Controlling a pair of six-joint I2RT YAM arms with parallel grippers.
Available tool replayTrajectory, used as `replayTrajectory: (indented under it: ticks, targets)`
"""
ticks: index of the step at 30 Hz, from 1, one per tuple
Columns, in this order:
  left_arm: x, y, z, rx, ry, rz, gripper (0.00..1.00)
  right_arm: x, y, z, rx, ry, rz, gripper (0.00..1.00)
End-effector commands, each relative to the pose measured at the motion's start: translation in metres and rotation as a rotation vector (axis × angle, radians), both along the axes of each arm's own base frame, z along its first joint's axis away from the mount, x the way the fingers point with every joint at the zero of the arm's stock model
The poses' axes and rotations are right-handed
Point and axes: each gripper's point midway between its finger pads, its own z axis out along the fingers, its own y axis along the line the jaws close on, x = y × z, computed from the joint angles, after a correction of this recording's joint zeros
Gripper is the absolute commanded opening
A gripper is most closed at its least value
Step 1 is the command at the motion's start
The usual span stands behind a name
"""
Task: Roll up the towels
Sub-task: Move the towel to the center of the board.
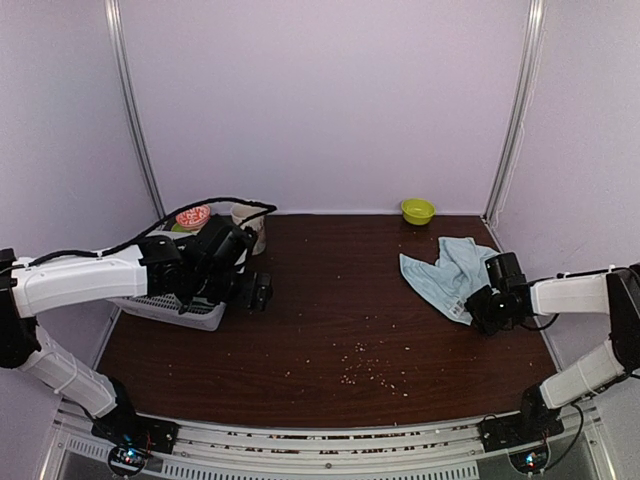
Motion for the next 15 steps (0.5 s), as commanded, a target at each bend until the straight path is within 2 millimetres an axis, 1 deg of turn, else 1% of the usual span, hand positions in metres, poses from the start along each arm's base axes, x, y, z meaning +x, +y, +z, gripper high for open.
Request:
replayTrajectory:
  ticks: [1,3,4,5,6,9,11,12,15]
  targets:
    - [0.009,-0.012,0.013,-0.023,-0.035,-0.017,0.89,-0.006,0.004,-0.016,0.037,0.027,0.002,0.27]
    - [0.01,-0.013,0.013,-0.019,-0.036,-0.021,0.89,-0.007,0.007,-0.018,0.053,0.027,0.014,0.13]
    - [0.01,-0.013,0.014,-0.017,-0.036,-0.023,0.89,-0.007,0.009,-0.017,0.06,0.02,0.021,0.03]
    - [0.011,-0.013,0.015,-0.016,-0.038,-0.023,0.89,-0.007,0.011,-0.014,0.067,0.007,0.029,0.0]
    - [0.01,-0.013,0.016,-0.014,-0.038,-0.023,0.89,-0.008,0.016,-0.009,0.073,-0.007,0.04,0.0]
    - [0.01,-0.01,0.021,-0.02,-0.048,-0.019,0.88,-0.012,0.036,0.018,0.1,-0.085,0.079,0.0]
    - [0.008,-0.006,0.027,-0.028,-0.061,-0.011,0.88,-0.016,0.063,0.044,0.131,-0.157,0.121,0.0]
    - [0.007,-0.004,0.03,-0.033,-0.067,-0.006,0.88,-0.018,0.08,0.062,0.15,-0.205,0.146,0.0]
    - [0.003,0.007,0.038,-0.038,-0.084,0.017,0.88,-0.03,0.14,0.095,0.209,-0.27,0.222,0.0]
